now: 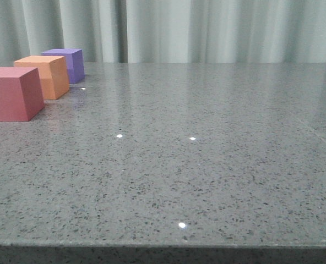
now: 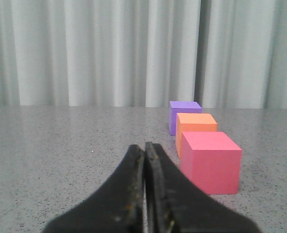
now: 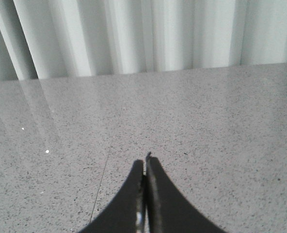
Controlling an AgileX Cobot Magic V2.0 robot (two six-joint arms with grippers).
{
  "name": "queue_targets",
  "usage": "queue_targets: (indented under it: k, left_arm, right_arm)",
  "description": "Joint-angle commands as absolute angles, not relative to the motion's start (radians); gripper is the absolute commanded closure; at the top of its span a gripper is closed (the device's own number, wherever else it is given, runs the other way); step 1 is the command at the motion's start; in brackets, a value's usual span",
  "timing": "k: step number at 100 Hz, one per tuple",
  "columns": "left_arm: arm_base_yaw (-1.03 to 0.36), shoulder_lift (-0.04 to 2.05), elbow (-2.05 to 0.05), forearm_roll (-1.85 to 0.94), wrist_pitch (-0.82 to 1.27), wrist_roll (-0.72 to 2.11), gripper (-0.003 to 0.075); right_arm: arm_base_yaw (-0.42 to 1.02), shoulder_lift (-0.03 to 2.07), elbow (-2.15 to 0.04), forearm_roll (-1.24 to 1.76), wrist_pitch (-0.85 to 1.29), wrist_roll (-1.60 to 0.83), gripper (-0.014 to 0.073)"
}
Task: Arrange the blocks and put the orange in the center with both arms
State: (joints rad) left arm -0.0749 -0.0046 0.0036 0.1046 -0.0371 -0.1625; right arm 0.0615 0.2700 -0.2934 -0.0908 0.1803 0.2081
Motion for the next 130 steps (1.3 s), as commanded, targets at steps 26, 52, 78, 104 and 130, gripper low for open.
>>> queue_targets:
  k: [26,52,78,104,130]
  left_arm:
    - [-0.073,-0.006,0.044,0.103,-0.119,-0.168,0.0741]
    - [-0.073,-0.006,0.044,0.103,-0.119,-0.168,0.0741]
    - [-0.073,-0.006,0.044,0.103,-0.119,-0.168,0.0741]
    - [-0.073,-0.006,0.044,0.103,-0.119,-0.168,0.0741]
    - [-0.073,-0.006,0.044,0.103,-0.119,-0.168,0.0741]
  right_arm:
    - [0.036,0.005,-0.095,0.041,-0.034,0.079,0.0663]
    - [0.036,-0.03,0.009,0.041,-0.124,0.085,0.0663]
    - [0.036,-0.03,0.009,0.041,-0.122,0.086,0.0663]
    - [0.036,-0.03,0.009,0.041,-0.12,0.086,0.0663]
    - [0.036,-0.03,0.009,0.041,-0.12,0.086,0.0663]
